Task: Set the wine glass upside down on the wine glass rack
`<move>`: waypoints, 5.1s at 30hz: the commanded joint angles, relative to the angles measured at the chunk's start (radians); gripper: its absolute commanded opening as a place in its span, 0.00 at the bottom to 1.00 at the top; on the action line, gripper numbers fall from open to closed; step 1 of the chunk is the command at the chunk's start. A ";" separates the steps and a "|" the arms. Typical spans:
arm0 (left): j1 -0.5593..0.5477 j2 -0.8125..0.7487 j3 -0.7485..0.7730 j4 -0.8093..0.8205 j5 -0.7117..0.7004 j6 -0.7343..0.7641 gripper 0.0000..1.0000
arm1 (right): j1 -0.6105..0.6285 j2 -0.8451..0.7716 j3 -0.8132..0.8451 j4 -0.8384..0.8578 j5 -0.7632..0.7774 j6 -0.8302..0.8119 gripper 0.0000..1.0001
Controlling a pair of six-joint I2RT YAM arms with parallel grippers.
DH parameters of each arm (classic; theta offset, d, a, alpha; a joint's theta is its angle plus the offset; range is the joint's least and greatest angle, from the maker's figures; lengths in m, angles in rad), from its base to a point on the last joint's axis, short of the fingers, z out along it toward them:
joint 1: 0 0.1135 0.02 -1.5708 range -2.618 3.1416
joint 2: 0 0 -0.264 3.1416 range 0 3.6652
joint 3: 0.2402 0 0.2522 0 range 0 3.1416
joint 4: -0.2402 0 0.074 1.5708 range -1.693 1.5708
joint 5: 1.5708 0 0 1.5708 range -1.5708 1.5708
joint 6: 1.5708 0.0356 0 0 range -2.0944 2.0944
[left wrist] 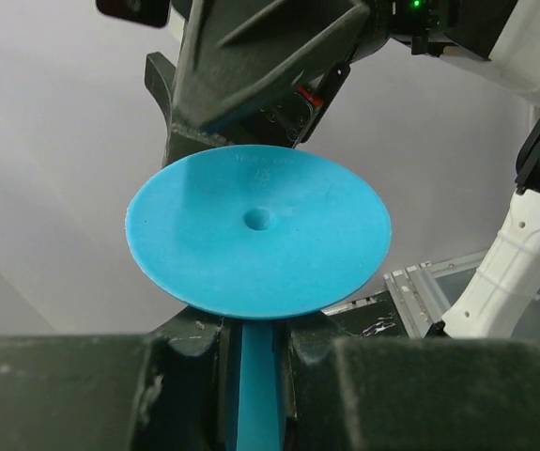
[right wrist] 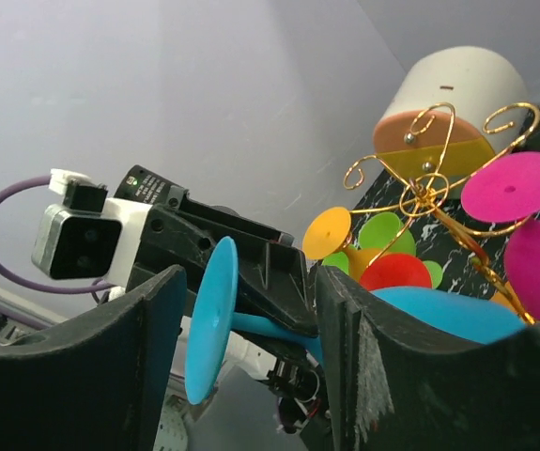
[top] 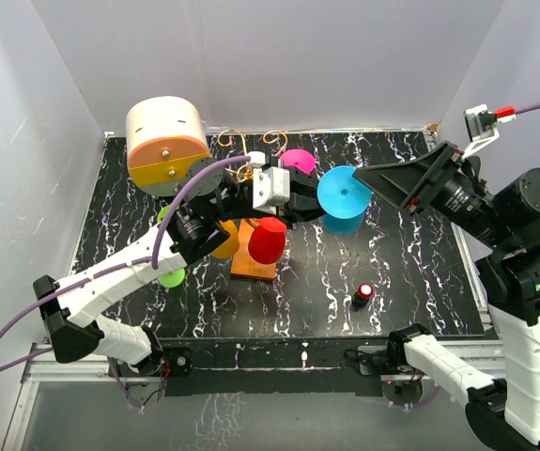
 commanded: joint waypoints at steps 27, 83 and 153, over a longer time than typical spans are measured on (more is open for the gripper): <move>-0.002 0.020 -0.011 0.042 -0.016 0.093 0.00 | -0.003 0.018 -0.056 0.009 -0.098 0.123 0.00; -0.003 -0.808 -0.313 -0.720 -1.132 -0.350 0.97 | 0.117 0.935 0.293 0.601 0.150 0.122 0.00; -0.002 -0.851 -0.350 -0.860 -1.415 -0.486 0.95 | 0.138 0.720 0.057 0.397 0.134 0.089 0.00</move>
